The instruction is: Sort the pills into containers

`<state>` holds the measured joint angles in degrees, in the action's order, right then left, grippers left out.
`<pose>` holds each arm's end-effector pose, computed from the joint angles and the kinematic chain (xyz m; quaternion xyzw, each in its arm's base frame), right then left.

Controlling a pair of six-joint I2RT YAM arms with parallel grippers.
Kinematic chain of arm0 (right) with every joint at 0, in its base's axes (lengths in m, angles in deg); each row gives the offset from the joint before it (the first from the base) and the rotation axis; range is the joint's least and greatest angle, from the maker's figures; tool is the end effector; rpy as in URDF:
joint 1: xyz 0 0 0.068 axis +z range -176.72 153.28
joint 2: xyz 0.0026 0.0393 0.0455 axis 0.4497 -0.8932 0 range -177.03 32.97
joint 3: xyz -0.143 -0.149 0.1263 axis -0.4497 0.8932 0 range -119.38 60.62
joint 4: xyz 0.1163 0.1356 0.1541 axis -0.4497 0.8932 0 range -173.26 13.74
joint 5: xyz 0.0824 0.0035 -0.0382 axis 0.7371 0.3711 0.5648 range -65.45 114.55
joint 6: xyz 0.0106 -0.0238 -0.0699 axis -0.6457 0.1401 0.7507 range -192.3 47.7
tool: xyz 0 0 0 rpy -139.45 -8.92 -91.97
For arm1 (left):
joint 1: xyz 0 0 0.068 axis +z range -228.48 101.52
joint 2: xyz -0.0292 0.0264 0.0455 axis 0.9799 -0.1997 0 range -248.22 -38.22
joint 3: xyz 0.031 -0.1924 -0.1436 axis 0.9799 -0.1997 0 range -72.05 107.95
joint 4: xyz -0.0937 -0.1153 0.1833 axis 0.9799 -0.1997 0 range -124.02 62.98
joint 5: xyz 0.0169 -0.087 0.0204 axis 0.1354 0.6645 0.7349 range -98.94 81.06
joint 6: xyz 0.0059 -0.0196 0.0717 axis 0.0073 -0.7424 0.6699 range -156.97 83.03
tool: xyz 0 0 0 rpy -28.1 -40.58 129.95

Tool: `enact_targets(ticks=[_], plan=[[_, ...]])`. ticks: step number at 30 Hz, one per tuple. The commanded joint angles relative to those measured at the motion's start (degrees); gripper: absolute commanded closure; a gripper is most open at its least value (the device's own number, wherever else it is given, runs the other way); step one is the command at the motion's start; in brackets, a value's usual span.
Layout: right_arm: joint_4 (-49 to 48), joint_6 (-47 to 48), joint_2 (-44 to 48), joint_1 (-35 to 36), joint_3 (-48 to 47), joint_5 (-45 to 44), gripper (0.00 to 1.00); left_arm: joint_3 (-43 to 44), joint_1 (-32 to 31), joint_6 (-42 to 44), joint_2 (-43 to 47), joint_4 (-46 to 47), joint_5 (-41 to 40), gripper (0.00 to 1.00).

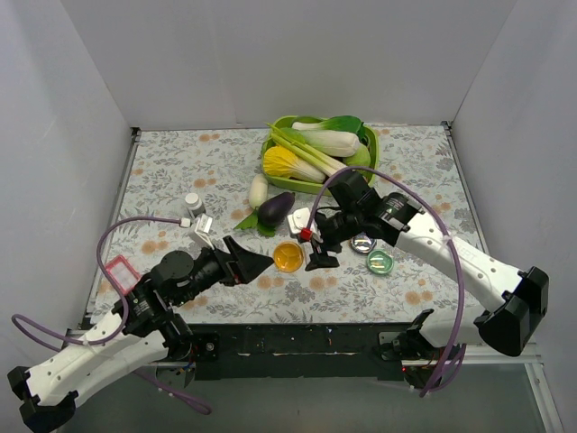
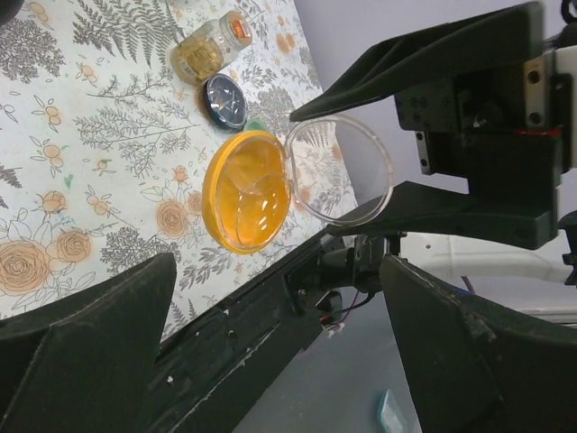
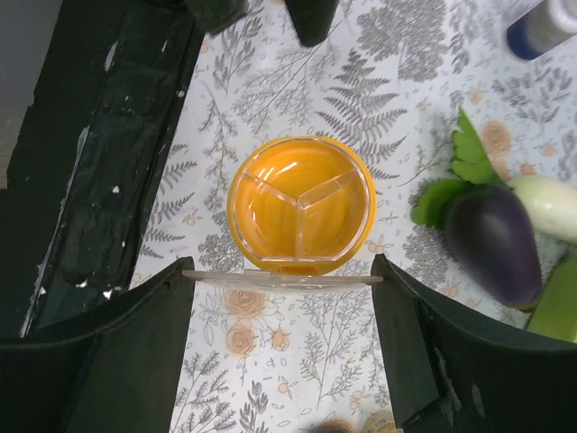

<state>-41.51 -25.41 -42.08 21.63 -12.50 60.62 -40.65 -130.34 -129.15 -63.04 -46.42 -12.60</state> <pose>0.1516 0.2260 0.3043 -0.7279 0.4992 0.2894 0.3703 0.0969 -0.1169 0.2653 -0.2879 0.7264 -0.5854 0.2162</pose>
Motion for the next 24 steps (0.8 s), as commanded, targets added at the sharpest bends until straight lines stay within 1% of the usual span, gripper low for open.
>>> enact_targets(ticks=[1,3,4,6,7,8,9,11,14,19,22,24], plan=[[-0.79,5.83,0.95,-2.03,6.30,3.56,0.92,-0.37,0.18,3.06,-0.84,1.56,1.90,0.02],[-1.24,8.90,0.78,-3.79,9.04,6.28,0.91,0.33,0.18,3.85,-1.63,-0.19,1.38,0.02],[-1.24,12.66,0.52,-5.36,10.18,6.64,0.90,0.42,0.18,4.72,-1.98,-0.72,0.94,0.02],[-0.37,16.63,-1.75,-6.69,13.09,6.64,0.89,0.68,0.18,5.52,-2.95,-1.95,0.41,0.02],[0.94,18.83,-2.99,-8.35,13.35,7.08,0.88,0.60,0.18,6.04,-3.13,-2.22,-0.03,0.02],[5.22,24.33,-4.39,-9.24,13.01,8.38,0.87,0.59,0.18,6.14,-3.48,-2.40,-0.12,0.02],[7.35,26.73,-7.37,-9.86,12.48,8.92,0.88,0.16,0.18,6.22,-3.57,-2.40,-0.21,0.02],[11.05,32.52,-10.19,-11.70,11.60,10.76,0.87,-0.19,0.18,5.96,-3.57,-2.05,-0.38,0.02],[13.78,37.64,-13.89,-12.76,11.86,11.73,0.87,-1.34,0.18,5.44,-3.22,-1.17,-0.38,0.02],[10.28,40.55,-17.41,-13.29,12.92,10.42,0.86,-2.04,0.18,5.17,-3.04,-1.08,-0.56,0.02],[9.14,41.17,-19.34,-14.08,12.39,9.81,0.82,-1.96,0.18,5.17,-2.87,-1.43,-0.91,0.02],[8.69,41.35,-21.18,-14.52,11.95,9.28,0.78,-2.13,0.26,4.99,-2.69,-1.69,-1.09,0.02]])
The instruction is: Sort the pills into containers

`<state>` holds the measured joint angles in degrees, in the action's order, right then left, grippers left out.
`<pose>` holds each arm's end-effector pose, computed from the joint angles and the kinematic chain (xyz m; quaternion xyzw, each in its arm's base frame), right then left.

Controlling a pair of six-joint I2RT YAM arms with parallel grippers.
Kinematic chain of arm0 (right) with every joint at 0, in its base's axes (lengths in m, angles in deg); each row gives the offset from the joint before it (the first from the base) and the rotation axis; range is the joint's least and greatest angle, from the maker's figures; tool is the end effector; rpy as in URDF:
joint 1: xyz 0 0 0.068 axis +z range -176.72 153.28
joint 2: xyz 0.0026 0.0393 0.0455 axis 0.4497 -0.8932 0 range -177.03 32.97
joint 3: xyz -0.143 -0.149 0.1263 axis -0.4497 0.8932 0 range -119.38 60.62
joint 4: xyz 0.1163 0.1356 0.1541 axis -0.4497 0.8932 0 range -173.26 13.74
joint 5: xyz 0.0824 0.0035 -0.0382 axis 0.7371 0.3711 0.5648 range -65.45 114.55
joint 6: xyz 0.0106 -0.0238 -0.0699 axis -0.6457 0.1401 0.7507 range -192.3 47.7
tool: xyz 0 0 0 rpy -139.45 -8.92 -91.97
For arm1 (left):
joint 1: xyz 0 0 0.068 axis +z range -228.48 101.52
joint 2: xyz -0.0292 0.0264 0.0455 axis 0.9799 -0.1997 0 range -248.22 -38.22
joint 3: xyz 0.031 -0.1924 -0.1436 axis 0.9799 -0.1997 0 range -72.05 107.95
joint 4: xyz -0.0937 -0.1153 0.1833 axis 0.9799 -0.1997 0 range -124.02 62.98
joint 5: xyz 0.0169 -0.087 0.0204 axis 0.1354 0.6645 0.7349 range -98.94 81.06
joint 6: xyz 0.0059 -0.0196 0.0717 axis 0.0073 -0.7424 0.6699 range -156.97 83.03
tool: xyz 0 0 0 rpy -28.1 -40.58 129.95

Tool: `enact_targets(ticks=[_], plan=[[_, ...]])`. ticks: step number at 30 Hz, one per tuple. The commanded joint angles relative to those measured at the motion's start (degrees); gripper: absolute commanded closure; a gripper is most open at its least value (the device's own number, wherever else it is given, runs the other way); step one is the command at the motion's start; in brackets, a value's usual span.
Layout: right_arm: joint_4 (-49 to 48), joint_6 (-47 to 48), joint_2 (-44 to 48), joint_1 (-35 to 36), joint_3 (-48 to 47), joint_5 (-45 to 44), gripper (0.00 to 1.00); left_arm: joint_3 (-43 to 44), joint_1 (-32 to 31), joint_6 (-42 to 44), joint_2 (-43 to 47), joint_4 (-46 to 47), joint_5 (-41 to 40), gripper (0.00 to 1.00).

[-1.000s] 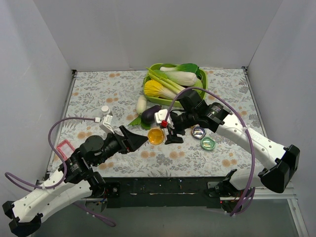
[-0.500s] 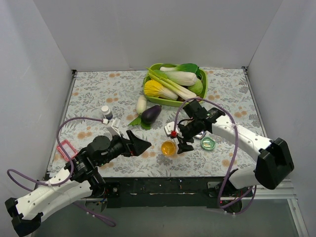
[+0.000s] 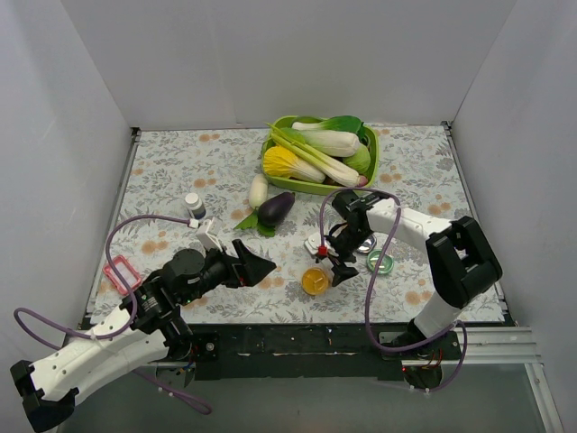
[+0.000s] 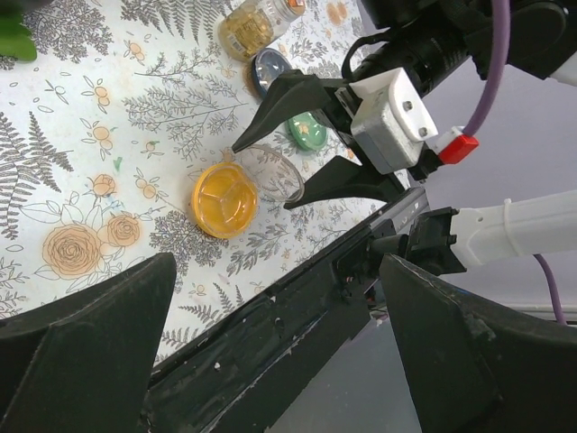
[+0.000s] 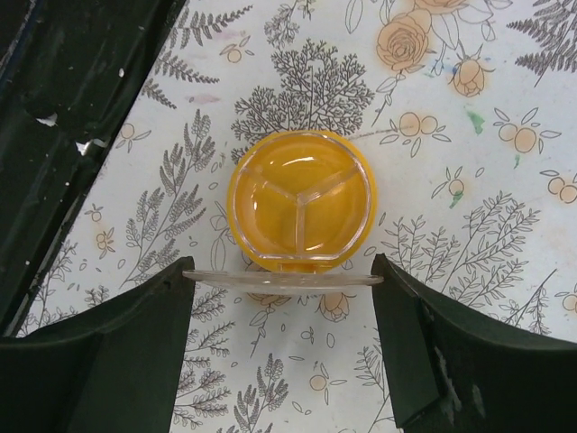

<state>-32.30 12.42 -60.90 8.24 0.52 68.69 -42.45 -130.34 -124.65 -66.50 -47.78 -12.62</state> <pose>0.1886 0.1852 0.1556 -0.8092 0.4501 0.3226 0.1966 0.1023 -0.1238 0.2431 -0.2685 0.7706 -0.5327 0.2243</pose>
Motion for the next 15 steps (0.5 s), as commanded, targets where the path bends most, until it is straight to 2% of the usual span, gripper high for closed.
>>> enact_targets(ticks=[1,3,6,15], plan=[[-0.51,3.51,-2.98,-1.64,-1.34,1.12,0.78,-0.34,0.18,0.49,0.94,-0.34,-1.15,0.02],[0.45,3.95,-4.65,-2.00,-2.30,1.12,0.74,-0.51,0.18,0.32,1.11,-0.34,-1.24,0.02],[1.34,4.57,-5.80,-2.44,-3.18,0.86,0.59,-0.78,0.18,0.05,1.46,-0.25,-1.33,0.02],[-1.30,2.37,-4.40,-2.88,-2.83,0.16,0.43,-0.86,0.18,-0.04,1.11,0.19,-1.33,0.02]])
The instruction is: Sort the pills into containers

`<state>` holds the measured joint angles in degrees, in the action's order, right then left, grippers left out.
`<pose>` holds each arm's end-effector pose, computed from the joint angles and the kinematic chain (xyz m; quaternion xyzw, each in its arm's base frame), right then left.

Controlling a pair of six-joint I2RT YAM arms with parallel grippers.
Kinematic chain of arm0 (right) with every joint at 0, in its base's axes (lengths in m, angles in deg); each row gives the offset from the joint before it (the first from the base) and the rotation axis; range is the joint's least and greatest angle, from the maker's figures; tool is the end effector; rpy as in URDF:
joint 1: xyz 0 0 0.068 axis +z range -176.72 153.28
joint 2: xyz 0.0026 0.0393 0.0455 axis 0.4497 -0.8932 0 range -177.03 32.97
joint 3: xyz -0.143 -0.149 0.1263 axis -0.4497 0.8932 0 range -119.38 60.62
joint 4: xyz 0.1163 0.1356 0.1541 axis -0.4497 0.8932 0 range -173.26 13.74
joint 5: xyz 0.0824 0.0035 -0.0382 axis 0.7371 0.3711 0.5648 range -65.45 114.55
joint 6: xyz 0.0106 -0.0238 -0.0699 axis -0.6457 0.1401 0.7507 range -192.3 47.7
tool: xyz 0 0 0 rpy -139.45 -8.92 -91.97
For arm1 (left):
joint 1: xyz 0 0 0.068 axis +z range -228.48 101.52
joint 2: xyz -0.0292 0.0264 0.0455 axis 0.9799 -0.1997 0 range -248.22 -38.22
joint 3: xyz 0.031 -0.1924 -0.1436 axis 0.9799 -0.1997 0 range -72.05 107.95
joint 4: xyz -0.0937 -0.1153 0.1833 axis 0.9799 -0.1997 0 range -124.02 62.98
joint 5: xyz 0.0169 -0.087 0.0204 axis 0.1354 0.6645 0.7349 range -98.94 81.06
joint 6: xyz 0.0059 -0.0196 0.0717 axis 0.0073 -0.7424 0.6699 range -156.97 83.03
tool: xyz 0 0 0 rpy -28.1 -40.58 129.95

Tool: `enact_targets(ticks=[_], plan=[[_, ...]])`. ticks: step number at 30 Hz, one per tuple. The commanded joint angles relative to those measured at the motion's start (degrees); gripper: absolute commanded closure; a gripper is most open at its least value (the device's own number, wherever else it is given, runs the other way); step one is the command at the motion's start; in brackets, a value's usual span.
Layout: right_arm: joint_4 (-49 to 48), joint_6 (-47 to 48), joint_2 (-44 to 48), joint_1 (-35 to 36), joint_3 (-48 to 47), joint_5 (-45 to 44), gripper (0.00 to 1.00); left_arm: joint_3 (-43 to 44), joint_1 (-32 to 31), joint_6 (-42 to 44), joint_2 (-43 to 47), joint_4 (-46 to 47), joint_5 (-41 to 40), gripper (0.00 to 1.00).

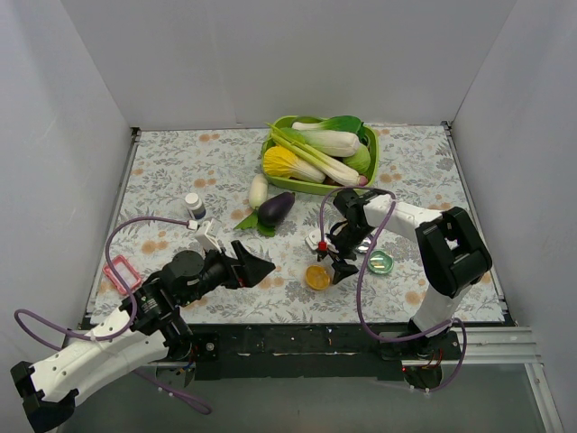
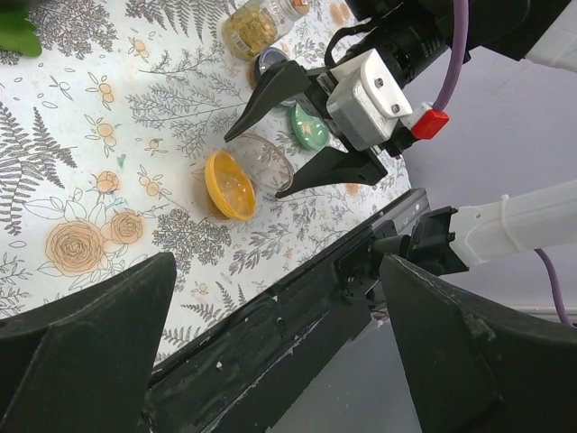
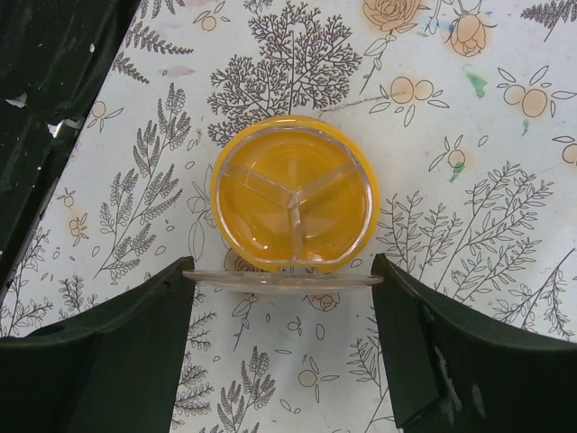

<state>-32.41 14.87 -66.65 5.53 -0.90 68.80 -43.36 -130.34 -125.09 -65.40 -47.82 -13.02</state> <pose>0.2042 0.1806 0.1365 -0.8017 0.4641 0.3303 0.1812 0.1013 -0.1218 0.2402 -0.2731 0.7681 -0.5336 0.2252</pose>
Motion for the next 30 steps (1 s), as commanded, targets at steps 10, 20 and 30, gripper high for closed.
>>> enact_targets(ticks=[10,20,30], plan=[[-1.10,-1.22,3.81,-0.26,-1.85,0.13,0.36,-0.47,0.18,0.14,-0.50,1.11,-0.58,0.02],[-0.58,-2.01,4.43,-0.26,-2.20,-0.48,0.18,-2.67,0.26,-0.30,-4.37,6.64,1.88,0.02],[-2.42,-4.20,3.55,-0.17,-1.50,-3.03,0.18,-4.87,0.26,-1.27,-5.16,9.10,2.93,0.02]])
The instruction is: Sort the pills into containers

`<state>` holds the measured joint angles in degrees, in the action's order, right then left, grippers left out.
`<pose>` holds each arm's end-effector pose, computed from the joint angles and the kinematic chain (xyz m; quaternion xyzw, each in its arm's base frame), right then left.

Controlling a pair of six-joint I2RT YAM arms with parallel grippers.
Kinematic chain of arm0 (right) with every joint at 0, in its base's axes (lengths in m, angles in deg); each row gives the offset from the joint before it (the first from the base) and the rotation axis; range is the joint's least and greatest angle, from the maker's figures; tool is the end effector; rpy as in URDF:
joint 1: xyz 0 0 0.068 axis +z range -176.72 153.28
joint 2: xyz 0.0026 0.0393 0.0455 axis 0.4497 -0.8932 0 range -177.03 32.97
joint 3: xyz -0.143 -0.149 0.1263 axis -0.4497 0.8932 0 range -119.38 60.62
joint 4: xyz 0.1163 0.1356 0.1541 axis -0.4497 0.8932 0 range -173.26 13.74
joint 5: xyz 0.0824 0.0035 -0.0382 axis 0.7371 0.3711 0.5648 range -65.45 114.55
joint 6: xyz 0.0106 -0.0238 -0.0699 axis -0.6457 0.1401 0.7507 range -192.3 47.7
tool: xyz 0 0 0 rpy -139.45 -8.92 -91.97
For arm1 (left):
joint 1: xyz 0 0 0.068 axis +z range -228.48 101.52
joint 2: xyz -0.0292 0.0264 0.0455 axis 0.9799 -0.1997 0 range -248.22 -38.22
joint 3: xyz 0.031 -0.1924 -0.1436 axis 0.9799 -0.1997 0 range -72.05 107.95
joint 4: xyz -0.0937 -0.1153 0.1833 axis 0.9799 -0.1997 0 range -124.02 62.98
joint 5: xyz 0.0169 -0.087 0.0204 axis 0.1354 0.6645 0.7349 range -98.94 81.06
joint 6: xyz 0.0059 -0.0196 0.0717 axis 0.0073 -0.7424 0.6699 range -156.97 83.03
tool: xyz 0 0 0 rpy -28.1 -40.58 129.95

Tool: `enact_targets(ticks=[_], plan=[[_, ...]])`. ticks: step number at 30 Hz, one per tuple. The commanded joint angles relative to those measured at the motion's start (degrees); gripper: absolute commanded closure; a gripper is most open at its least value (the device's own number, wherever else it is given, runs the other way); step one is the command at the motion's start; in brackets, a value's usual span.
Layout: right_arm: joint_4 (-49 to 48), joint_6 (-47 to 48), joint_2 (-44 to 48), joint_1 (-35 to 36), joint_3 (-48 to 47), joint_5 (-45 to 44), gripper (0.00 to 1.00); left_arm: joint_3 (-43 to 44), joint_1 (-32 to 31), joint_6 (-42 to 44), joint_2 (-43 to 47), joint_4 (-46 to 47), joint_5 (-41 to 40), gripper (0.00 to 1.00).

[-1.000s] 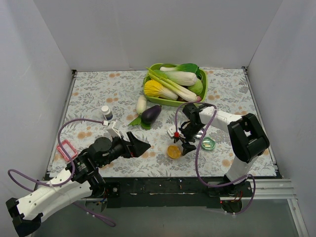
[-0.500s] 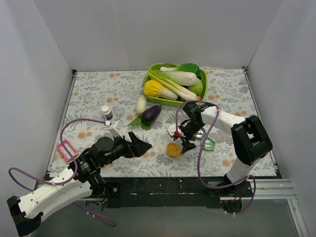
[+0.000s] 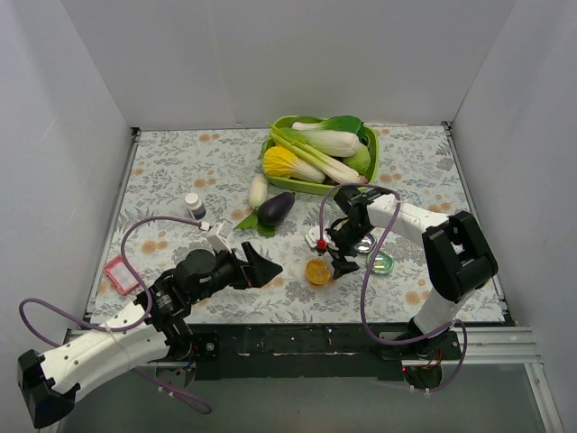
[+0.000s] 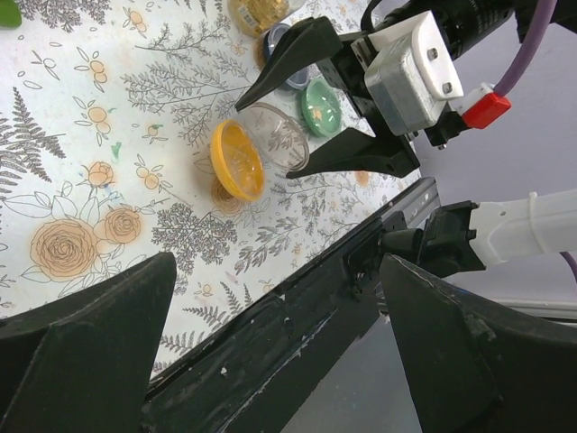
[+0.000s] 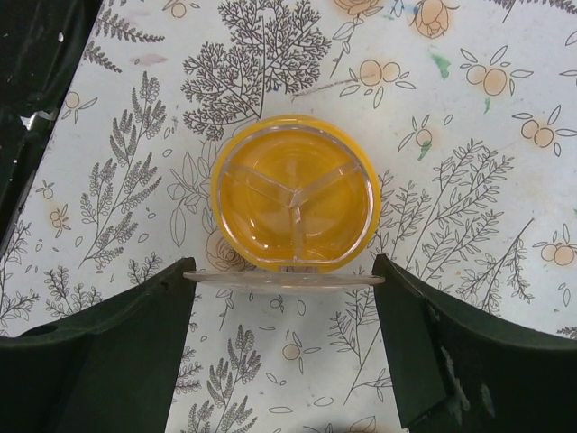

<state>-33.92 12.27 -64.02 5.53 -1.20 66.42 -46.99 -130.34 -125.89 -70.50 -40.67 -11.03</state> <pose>0.2078 0.1806 0.1475 -0.8037 0.4740 0.3006 0.1975 0.1098 -0.1361 0.2211 -0.2714 0.7773 -0.5294 0.2046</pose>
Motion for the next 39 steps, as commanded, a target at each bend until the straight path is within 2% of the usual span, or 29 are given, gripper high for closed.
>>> enact_targets(ticks=[1,7,10,12,14,16,17,19,23,30,32,39], plan=[[-1.18,-2.04,0.66,-0.08,-1.20,-0.99,0.18,-1.41,0.26,-0.55,-0.16,2.05,1.03,0.02],[-2.32,-3.19,0.57,0.09,-0.76,-1.96,0.18,-3.61,0.35,-1.86,-1.74,4.94,2.00,0.02],[-2.50,-3.45,0.75,0.27,-0.76,-1.97,0.18,-6.07,0.35,-3.18,-5.59,11.17,5.16,0.04],[-2.50,-3.63,0.66,0.36,-0.76,-2.05,0.18,-7.39,0.44,-4.59,-11.19,18.90,7.53,0.16],[-2.58,-3.72,0.58,0.44,-0.76,-2.05,0.19,-8.27,0.62,-4.85,-15.69,27.57,10.94,0.20],[-2.50,-3.89,0.58,0.45,-0.67,-2.05,0.19,-7.84,0.88,-4.77,-23.23,33.13,12.98,0.34],[-2.58,-3.89,0.66,0.53,-0.58,-2.05,0.19,-7.48,0.97,-4.85,-26.15,37.86,14.20,0.36],[-2.67,-3.98,0.75,0.53,-0.41,-2.14,0.20,-5.65,1.23,-4.59,-33.33,41.58,17.19,0.39],[-2.76,-4.16,1.10,0.62,-0.14,-2.05,0.20,-3.79,1.93,-4.94,-40.39,49.92,20.71,0.45],[-3.20,-4.42,1.10,0.62,0.12,-1.96,0.20,-1.16,2.37,-6.52,-49.53,56.62,23.27,0.51],[-3.29,-4.59,1.10,0.62,0.04,-1.79,0.20,-0.37,2.37,-7.22,-52.09,57.76,24.23,0.58],[-3.64,-4.95,1.37,0.62,0.30,-1.79,0.21,2.27,2.37,-7.32,-57.90,56.37,23.27,0.62]])
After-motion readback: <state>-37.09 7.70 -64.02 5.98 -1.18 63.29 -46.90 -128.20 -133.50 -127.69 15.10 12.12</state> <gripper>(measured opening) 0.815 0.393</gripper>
